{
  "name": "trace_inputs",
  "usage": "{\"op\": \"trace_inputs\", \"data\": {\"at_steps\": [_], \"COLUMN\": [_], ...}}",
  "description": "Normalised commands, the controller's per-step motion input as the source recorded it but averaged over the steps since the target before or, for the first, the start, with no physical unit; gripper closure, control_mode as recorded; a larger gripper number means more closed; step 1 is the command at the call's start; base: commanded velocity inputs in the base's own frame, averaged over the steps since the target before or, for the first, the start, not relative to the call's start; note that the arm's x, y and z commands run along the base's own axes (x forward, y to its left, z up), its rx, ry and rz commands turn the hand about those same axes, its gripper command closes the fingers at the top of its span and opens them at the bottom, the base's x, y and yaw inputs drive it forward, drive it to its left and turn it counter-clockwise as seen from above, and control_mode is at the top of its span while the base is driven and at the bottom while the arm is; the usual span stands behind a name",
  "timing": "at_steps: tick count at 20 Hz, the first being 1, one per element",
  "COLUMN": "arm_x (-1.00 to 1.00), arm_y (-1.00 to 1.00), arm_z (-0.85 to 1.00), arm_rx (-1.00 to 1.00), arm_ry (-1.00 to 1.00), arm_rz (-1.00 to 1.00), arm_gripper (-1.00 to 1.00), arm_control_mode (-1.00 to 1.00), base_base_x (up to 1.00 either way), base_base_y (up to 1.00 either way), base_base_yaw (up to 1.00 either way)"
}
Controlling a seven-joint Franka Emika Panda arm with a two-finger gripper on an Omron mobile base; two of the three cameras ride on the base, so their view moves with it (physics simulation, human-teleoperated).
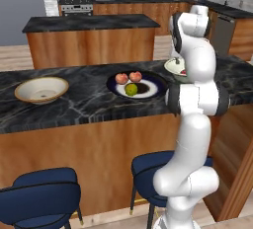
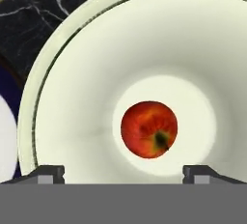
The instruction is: Take the fruits from the plate on the dining counter and place two fruits in each bowl.
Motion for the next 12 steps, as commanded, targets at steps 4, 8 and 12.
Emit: {"op": "trace_inputs", "data": {"at_steps": [4, 8, 12], "arm_x": [-0.61, -0.72, -0.61], "arm_y": [0.19, 0.82, 1.0], "arm_z": [0.69, 0.23, -0.13], "arm_rx": [0.0, 0.0, -0.01], "arm_ry": [-0.09, -0.02, 0.0], "arm_rz": [0.04, 0.19, 0.24], "arm_gripper": [-1.0, -1.0, -1.0], "arm_control_mode": [-1.0, -1.0, -1.0], "base_base_x": [0.0, 0.0, 0.0], "base_base_y": [0.0, 0.0, 0.0], "base_base_yaw": [0.0, 0.0, 0.0]}}
